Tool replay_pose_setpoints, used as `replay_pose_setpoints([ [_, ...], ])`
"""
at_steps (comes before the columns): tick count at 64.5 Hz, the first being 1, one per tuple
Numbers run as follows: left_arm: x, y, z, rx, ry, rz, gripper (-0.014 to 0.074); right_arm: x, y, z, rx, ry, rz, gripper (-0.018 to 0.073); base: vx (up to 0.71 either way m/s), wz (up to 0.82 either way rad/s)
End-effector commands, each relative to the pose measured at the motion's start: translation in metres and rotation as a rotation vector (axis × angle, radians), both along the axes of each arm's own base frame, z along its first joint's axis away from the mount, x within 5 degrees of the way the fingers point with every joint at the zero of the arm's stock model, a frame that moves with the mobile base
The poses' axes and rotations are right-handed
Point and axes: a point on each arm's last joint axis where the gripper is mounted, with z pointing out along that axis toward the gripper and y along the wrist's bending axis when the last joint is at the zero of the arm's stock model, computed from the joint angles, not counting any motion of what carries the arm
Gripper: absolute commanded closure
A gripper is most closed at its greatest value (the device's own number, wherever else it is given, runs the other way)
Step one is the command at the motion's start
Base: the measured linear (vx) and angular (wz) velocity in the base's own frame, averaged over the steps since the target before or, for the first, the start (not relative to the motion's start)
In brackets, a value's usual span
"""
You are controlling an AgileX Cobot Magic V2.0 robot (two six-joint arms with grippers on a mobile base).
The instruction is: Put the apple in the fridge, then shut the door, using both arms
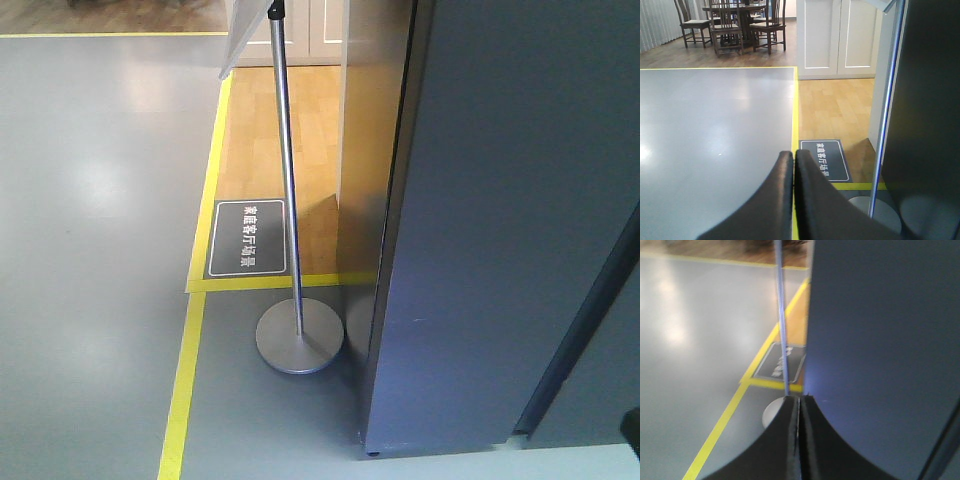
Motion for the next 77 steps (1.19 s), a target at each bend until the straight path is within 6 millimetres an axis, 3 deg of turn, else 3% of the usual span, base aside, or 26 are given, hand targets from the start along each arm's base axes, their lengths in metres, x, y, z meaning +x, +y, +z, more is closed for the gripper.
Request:
replay_pose_setpoints([
  [1, 0.0, 0.0, -0.003, 0.004, -0.055, -0.003, 0.0604, 0.003, -0.009, -0.002, 0.075, -0.123, -0.113, 0.0563, 0.0, 0.0],
  [14, 0.0, 0.0, -0.003, 0.004, -0.055, -0.003, 0.0604, 0.004, -0.015, -0.034, 0.181, -0.218, -0.192, 0.0563, 0.0, 0.0],
  [30, 0.0, 0.0, -0.003, 0.004, -0.055, -0.003, 0.0604, 0.002, -0.016, -0.026, 0.038, -0.321, -0.183, 0.0563, 0.0, 0.0],
  [77, 0.0, 0.0, -0.003, 0.004, -0.055, -0.003, 0.0604, 0.002, -0.016, -0.023, 0.048, -0.36, -0.19, 0.0563, 0.0, 0.0],
])
